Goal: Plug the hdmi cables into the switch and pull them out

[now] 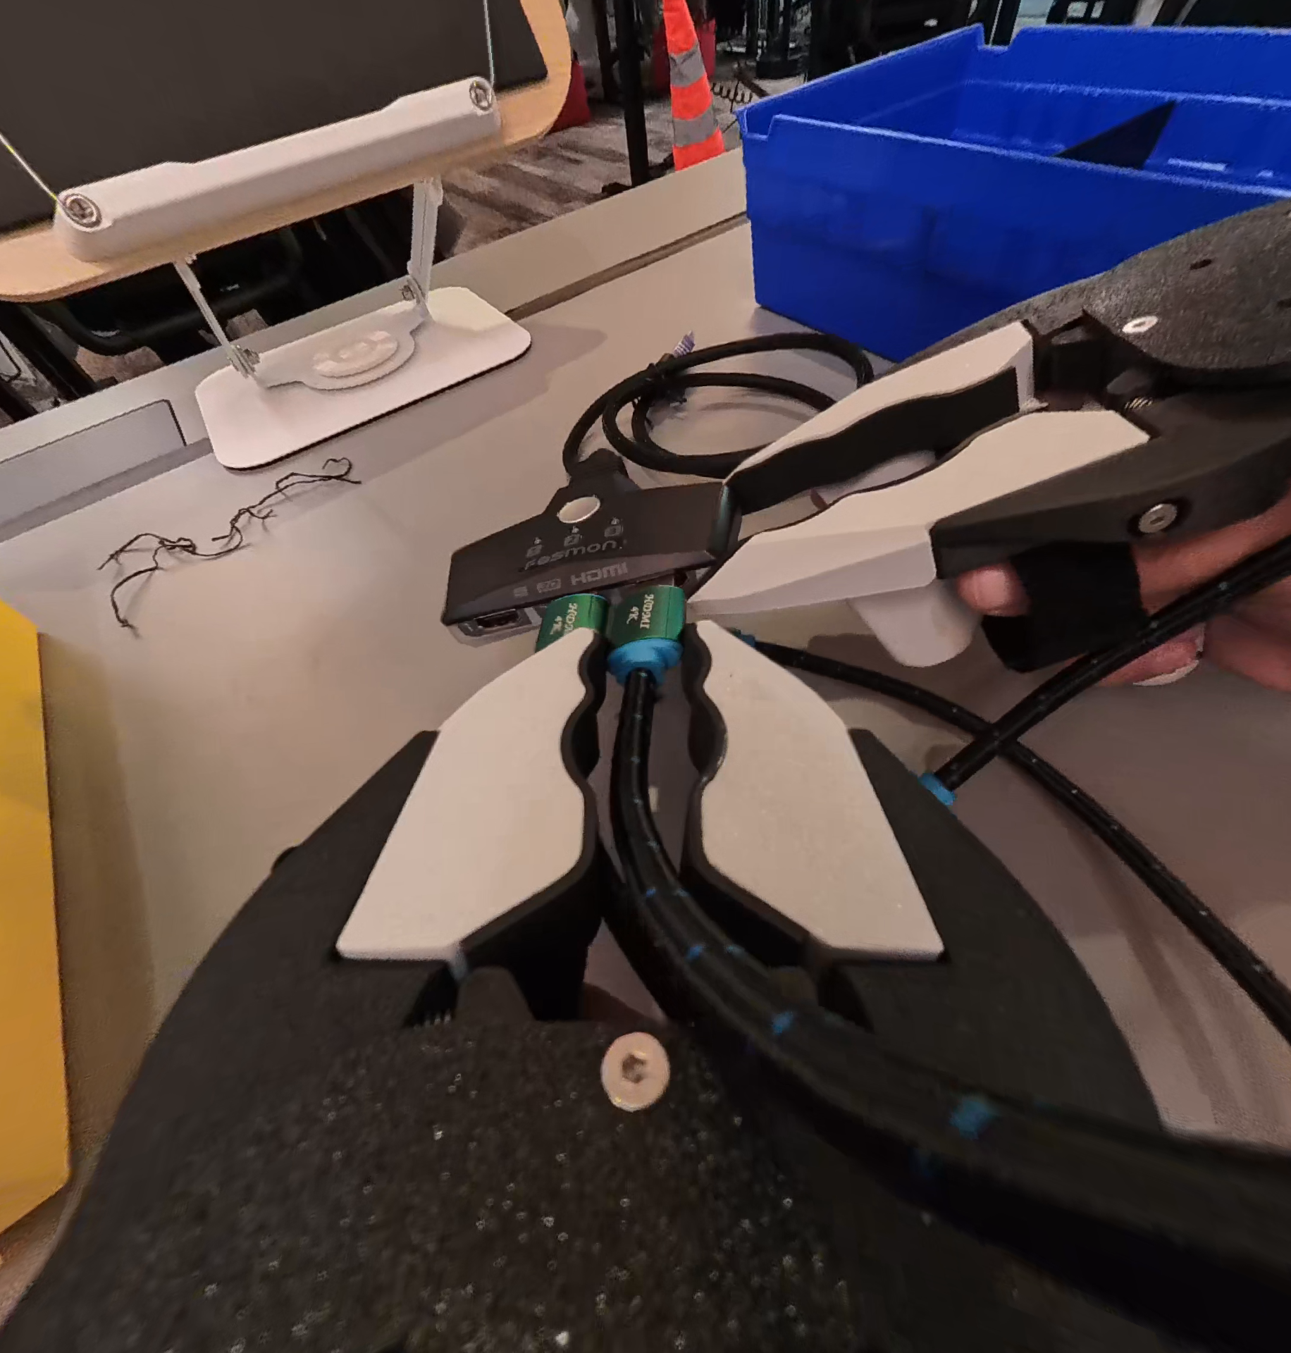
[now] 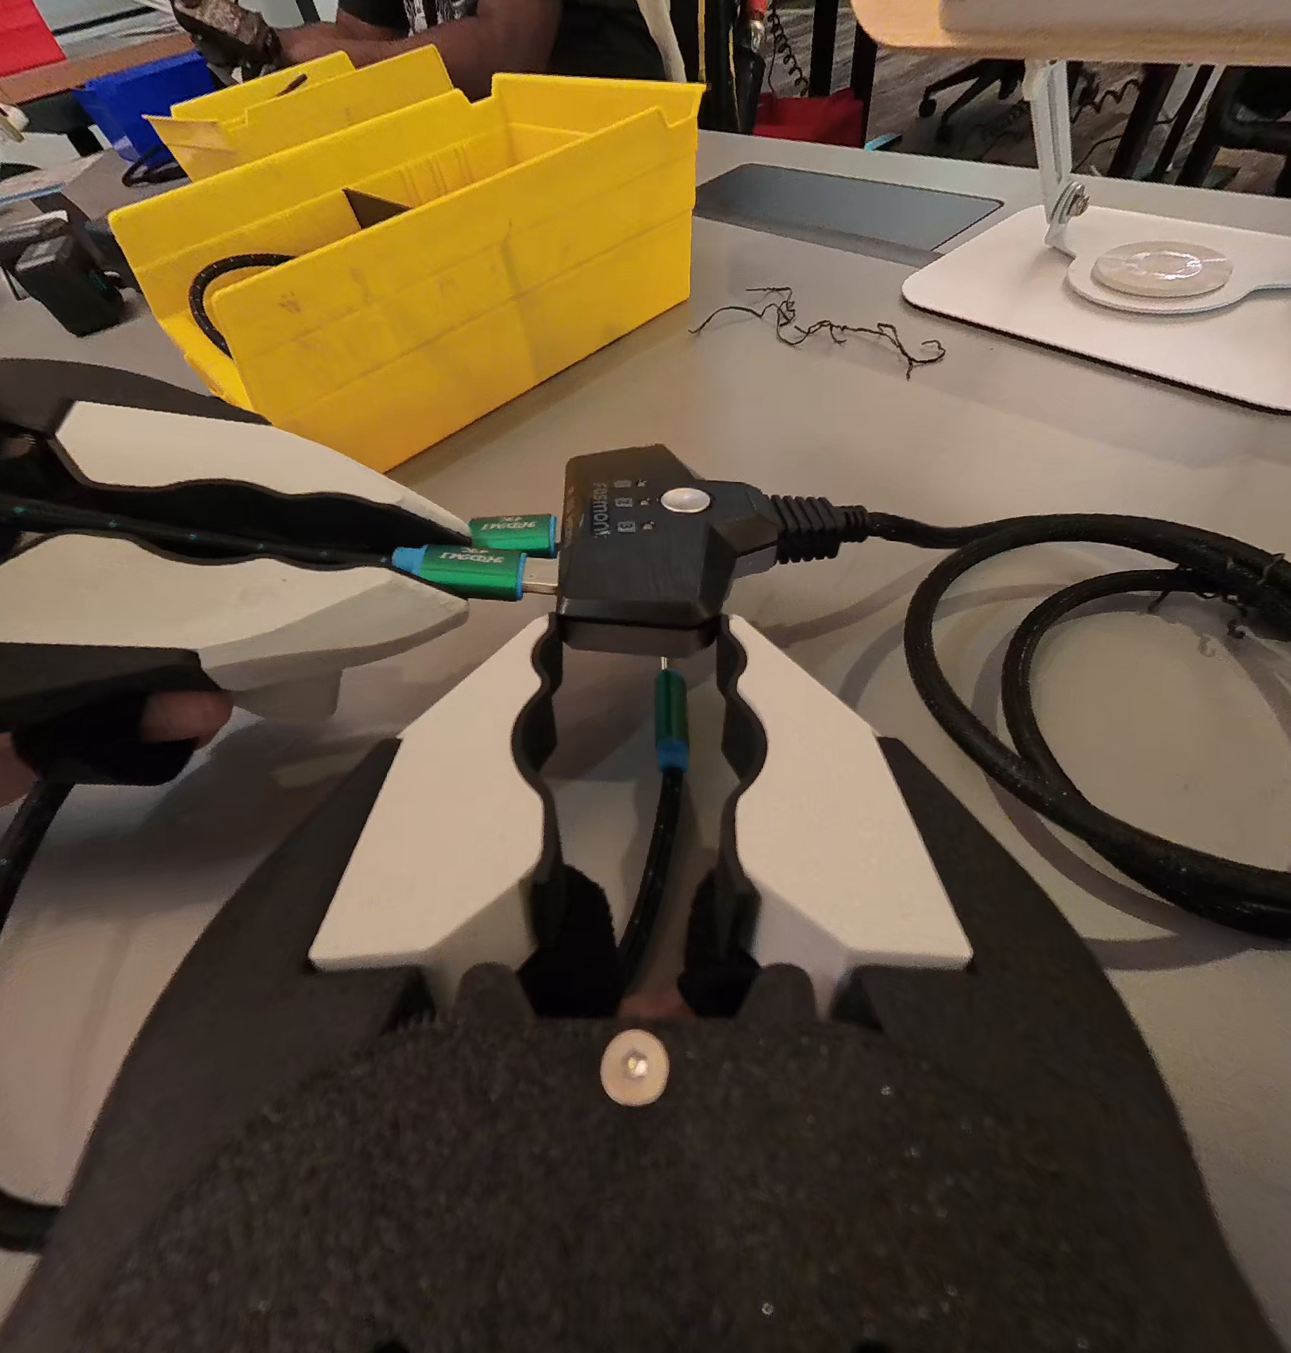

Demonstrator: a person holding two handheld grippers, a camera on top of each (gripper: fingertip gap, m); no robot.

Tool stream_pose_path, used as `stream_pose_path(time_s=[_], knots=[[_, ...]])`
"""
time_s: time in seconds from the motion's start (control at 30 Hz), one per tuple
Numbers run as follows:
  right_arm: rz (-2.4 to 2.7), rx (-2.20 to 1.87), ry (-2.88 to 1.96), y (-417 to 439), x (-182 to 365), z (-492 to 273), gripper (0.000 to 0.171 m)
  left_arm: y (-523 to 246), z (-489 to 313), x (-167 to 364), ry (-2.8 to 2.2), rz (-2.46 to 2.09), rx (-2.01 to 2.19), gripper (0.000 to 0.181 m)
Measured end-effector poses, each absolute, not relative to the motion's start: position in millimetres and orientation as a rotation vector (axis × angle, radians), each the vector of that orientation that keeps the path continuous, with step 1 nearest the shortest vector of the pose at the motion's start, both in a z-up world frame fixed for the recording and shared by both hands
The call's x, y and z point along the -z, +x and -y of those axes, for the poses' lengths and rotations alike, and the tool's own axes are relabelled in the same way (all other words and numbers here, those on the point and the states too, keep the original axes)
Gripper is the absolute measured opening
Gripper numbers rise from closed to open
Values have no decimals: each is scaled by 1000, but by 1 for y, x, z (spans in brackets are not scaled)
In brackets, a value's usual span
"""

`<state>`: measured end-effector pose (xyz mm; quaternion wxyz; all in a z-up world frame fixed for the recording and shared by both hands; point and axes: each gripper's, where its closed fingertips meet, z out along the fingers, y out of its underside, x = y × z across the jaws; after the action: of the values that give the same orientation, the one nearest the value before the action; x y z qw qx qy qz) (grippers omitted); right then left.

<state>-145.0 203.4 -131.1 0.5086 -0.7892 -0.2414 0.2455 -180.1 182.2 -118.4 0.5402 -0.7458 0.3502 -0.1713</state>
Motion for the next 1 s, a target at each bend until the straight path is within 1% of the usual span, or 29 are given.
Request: stream_pose_path(time_s=[0.47,0.87,0.9,0.93,1.0], knots=[[586,-590,-1906,-147,133,-202,41,-178,-180,118,-1667,-958,242,19],[571,-605,-1934,-147,139,-203,41,-177,-182,126,-1733,-937,282,19],[545,-625,-1936,-147,137,-205,41,-177,-182,124,-1726,-942,289,22],[524,-646,-1937,-148,135,-206,41,-176,-181,121,-1728,-943,314,32],[487,-670,-1929,-148,130,-208,41,-181,-181,109,-1733,-879,374,46]])
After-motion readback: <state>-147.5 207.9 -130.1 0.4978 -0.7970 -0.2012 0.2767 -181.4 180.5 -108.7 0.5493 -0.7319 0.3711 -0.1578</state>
